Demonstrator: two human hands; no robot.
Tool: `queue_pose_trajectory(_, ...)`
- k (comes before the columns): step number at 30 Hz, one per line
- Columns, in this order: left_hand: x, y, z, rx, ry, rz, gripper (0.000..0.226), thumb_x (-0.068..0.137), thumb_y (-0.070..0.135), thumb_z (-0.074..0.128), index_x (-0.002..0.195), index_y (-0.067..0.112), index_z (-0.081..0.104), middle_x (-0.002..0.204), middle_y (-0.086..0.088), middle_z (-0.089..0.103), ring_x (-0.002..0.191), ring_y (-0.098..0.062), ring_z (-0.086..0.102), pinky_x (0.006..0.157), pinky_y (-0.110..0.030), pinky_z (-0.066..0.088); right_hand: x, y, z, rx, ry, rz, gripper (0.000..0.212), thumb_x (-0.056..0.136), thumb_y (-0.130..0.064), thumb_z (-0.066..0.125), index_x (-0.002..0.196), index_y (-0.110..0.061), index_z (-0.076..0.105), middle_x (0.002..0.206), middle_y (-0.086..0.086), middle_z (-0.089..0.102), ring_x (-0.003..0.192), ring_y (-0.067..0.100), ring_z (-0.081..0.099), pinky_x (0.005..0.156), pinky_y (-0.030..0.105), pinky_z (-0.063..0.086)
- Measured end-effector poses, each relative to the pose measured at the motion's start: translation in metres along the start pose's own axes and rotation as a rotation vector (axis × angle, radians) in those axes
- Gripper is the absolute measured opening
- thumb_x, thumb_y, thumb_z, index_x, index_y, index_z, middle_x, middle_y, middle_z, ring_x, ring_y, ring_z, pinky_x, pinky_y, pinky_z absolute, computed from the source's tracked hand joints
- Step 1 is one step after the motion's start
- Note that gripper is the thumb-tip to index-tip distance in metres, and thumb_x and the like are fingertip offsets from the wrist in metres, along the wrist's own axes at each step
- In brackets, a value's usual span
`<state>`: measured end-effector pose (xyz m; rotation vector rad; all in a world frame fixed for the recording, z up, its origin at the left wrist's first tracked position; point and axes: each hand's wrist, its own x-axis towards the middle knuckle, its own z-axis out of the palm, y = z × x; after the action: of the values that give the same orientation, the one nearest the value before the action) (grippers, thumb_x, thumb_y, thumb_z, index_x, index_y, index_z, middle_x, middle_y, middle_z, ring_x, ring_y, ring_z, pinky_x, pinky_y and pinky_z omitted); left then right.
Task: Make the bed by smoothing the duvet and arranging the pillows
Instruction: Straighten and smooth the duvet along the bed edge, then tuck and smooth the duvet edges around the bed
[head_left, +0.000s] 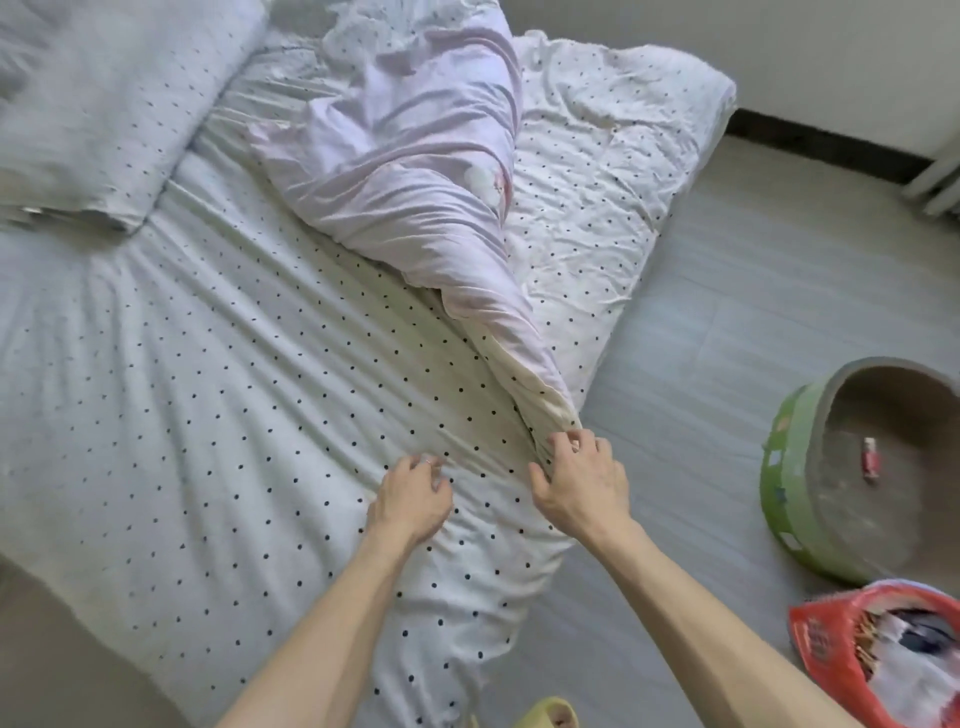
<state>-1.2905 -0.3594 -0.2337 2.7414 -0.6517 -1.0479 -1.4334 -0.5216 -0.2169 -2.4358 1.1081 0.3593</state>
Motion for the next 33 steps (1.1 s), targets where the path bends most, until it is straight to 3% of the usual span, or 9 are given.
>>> queue_pose_trajectory(6, 0.029, 0.03, -0.06, -0.278, 0.048, -0.034, 0.047, 0.1, 0.037, 0.043, 0.144, 0.023, 0.047, 0.144, -0.002, 0.053, 0.103, -0.014, 0.06, 0.088, -0.029, 0.044, 0.033, -0.014, -0.065, -0.019, 0.029, -0.085, 0.053, 0.095, -0.054, 0.047, 0.139, -0.026, 0.046, 0.153, 0.005, 0.037, 0.137, 0.029, 0.035, 0.106, 0.043, 0.039)
queue_pose_trajectory(10, 0.065, 0.053, -0.099, -0.427, 0.1, -0.051, 0.049, 0.1, 0.041, 0.044, 0.143, 0.019, 0.046, 0.142, -0.005, 0.055, 0.123, -0.022, 0.053, 0.1, -0.032, 0.042, 0.068, -0.027, -0.092, -0.025, 0.019, -0.147, 0.057, 0.095, -0.056, 0.047, 0.145, -0.029, 0.04, 0.159, 0.007, 0.03, 0.141, 0.03, 0.032, 0.109, 0.045, 0.038)
queue_pose_trajectory(17, 0.174, 0.088, -0.166, -0.731, 0.172, -0.144, 0.054, 0.103, 0.047, 0.04, 0.139, 0.008, 0.046, 0.137, -0.013, 0.056, 0.118, -0.028, 0.052, 0.097, -0.033, 0.038, 0.16, -0.074, -0.113, -0.027, 0.03, -0.27, 0.073, 0.089, -0.068, 0.05, 0.148, -0.032, 0.029, 0.163, 0.008, 0.02, 0.143, 0.031, 0.029, 0.11, 0.046, 0.038)
queue_pose_trajectory(21, 0.236, 0.091, -0.191, -0.811, 0.18, -0.236, 0.064, 0.101, 0.045, 0.043, 0.145, -0.002, 0.038, 0.148, -0.02, 0.046, 0.133, -0.035, 0.044, 0.106, -0.037, 0.034, 0.223, -0.116, -0.1, -0.076, 0.077, -0.37, 0.088, 0.08, -0.071, 0.055, 0.154, -0.038, 0.02, 0.164, 0.016, 0.021, 0.136, 0.037, 0.04, 0.103, 0.049, 0.044)
queue_pose_trajectory(24, 0.269, 0.089, -0.205, -0.907, 0.192, -0.303, 0.067, 0.097, 0.042, 0.047, 0.145, -0.003, 0.036, 0.145, -0.019, 0.047, 0.131, -0.034, 0.046, 0.099, -0.036, 0.036, 0.258, -0.136, -0.101, -0.111, 0.066, -0.447, 0.086, 0.083, -0.05, 0.06, 0.155, -0.045, 0.014, 0.162, 0.018, 0.024, 0.13, 0.038, 0.044, 0.094, 0.049, 0.047)
queue_pose_trajectory(26, 0.284, 0.09, -0.214, -0.96, 0.247, -0.353, 0.074, 0.093, 0.045, 0.049, 0.147, -0.002, 0.034, 0.147, -0.019, 0.046, 0.131, -0.034, 0.046, 0.097, -0.036, 0.036, 0.274, -0.137, -0.112, -0.071, 0.04, -0.475, 0.075, 0.086, -0.024, 0.054, 0.151, -0.045, 0.023, 0.146, 0.013, 0.041, 0.115, 0.037, 0.052, 0.078, 0.043, 0.049)
queue_pose_trajectory(27, 0.291, 0.09, -0.216, -0.983, 0.265, -0.379, 0.078, 0.093, 0.046, 0.049, 0.151, 0.0, 0.027, 0.152, -0.019, 0.041, 0.134, -0.034, 0.043, 0.1, -0.037, 0.036, 0.282, -0.132, -0.12, -0.033, 0.05, -0.477, 0.067, 0.087, -0.02, 0.049, 0.147, -0.043, 0.031, 0.133, 0.01, 0.049, 0.105, 0.036, 0.055, 0.071, 0.041, 0.049)
queue_pose_trajectory(30, 0.309, 0.1, -0.224, -1.107, 0.234, -0.364, 0.11, 0.077, 0.059, 0.061, 0.159, 0.014, 0.004, 0.16, -0.012, 0.03, 0.14, -0.034, 0.037, 0.114, -0.048, 0.034, 0.309, -0.088, -0.146, 0.094, 0.057, -0.352, 0.059, 0.085, -0.022, 0.054, 0.135, -0.047, 0.039, 0.113, 0.005, 0.058, 0.096, 0.034, 0.061, 0.073, 0.044, 0.053)
queue_pose_trajectory(33, 0.345, 0.114, -0.225, -1.345, 0.238, -0.407, 0.124, 0.053, 0.068, 0.073, 0.157, 0.031, 0.017, 0.153, -0.005, 0.042, 0.132, -0.031, 0.048, 0.109, -0.056, 0.041, 0.329, 0.002, -0.166, 0.266, 0.036, 0.044, 0.056, 0.076, -0.005, 0.052, 0.119, -0.04, 0.045, 0.104, 0.013, 0.067, 0.093, 0.035, 0.062, 0.074, 0.043, 0.049)
